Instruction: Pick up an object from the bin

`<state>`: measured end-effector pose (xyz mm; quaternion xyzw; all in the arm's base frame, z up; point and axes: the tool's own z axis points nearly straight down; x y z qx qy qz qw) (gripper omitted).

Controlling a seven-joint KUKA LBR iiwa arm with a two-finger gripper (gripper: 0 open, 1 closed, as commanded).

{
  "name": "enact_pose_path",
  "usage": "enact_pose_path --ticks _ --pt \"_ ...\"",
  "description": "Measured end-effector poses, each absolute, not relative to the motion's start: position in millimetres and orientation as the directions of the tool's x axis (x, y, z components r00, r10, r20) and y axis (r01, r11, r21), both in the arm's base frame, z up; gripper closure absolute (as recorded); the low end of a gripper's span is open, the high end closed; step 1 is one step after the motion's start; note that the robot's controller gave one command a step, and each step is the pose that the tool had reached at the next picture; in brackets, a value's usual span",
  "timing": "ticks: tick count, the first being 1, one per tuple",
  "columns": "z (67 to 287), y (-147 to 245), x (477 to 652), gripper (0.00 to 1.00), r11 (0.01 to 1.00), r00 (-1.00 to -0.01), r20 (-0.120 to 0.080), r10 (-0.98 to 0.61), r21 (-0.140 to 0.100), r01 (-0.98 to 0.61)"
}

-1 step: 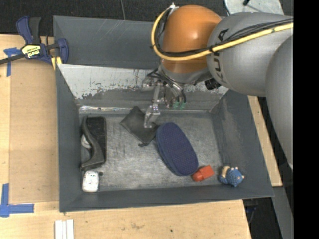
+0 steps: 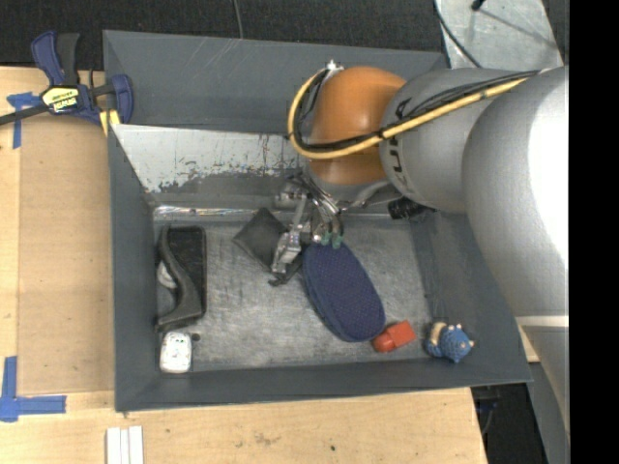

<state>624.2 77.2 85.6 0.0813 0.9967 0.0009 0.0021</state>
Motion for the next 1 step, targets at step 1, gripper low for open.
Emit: enact_pose_path --ticks 1 --pt "84.1 76.8 624.0 1.0 0.987 -0.987 -0.003 0.163 0.001 0.163"
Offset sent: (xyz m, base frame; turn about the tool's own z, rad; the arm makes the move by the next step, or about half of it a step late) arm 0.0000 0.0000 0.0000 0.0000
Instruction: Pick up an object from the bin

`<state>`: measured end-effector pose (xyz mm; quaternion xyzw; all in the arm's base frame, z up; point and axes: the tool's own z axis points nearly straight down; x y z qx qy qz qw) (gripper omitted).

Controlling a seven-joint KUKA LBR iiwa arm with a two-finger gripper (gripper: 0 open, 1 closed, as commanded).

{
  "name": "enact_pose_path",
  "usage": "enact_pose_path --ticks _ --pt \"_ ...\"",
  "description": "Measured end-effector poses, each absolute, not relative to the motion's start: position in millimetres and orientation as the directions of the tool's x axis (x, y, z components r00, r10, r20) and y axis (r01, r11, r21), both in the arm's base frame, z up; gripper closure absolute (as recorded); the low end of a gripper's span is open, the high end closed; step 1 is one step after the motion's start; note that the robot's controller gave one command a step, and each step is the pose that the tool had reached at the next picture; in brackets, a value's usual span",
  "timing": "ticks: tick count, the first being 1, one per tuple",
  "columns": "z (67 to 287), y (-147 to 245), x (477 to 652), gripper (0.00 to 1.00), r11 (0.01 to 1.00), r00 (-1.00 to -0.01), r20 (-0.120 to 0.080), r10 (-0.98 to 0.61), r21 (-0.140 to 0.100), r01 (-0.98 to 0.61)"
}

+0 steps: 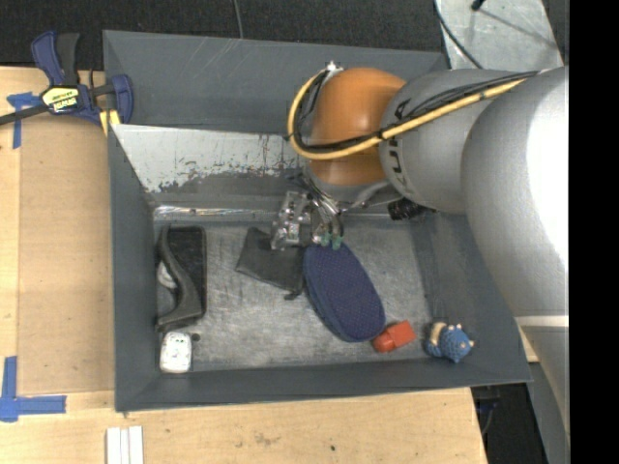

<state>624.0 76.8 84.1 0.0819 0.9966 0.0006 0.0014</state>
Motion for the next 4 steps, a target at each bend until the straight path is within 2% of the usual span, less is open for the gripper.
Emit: enact_pose_path --ticks 1,2,3,4 --pt "256 73 610.9 1.0 0.99 -0.99 -0.012 0.14 0.003 0.14" --pt "141 97 543.2 1.0 0.997 -0.997 0.008 0.076 -0.001 0.076" --pt "146 96 546.8 0.0 0.997 -0.997 -0.002 0.079 0.001 0.079" --pt "72 49 548.1 0.0 0.998 -0.998 -0.011 0.06 0.006 0.06"
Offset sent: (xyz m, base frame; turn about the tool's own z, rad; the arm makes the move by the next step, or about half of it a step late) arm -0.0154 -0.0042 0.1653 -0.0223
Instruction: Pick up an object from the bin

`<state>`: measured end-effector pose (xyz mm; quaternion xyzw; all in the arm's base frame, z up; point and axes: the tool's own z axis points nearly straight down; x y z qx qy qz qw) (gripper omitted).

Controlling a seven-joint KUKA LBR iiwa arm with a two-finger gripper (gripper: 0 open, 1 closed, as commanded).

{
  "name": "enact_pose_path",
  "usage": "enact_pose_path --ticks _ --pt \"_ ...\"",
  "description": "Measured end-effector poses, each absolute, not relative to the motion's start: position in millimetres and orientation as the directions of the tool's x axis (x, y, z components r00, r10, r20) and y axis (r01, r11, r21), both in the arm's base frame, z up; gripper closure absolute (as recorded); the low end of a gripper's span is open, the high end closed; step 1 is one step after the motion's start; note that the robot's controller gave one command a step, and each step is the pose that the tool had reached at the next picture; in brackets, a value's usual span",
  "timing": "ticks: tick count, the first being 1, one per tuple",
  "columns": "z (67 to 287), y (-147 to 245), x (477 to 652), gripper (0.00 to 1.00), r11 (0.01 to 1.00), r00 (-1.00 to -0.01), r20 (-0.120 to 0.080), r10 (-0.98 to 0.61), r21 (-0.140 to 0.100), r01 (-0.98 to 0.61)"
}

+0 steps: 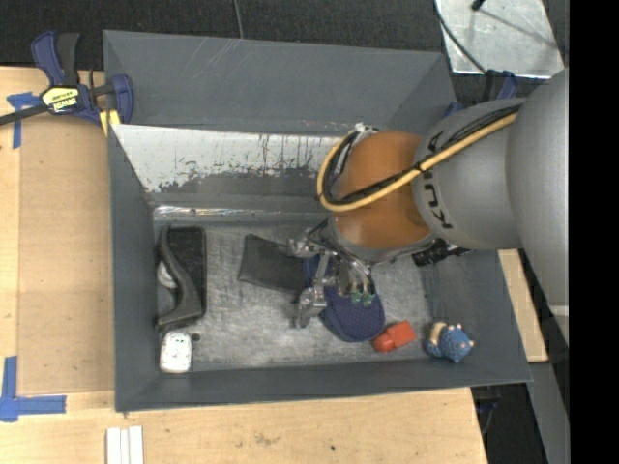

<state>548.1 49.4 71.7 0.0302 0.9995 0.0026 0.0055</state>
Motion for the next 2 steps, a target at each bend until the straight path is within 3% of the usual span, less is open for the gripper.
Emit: enact_pose_path --ticks 1,2 --pt "78 50 553.9 1.0 0.998 -0.997 -0.032 0.063 0.006 0.063" --pt "202 48 554.7 1.0 0.994 -0.994 -0.012 0.112 0.002 0.112"
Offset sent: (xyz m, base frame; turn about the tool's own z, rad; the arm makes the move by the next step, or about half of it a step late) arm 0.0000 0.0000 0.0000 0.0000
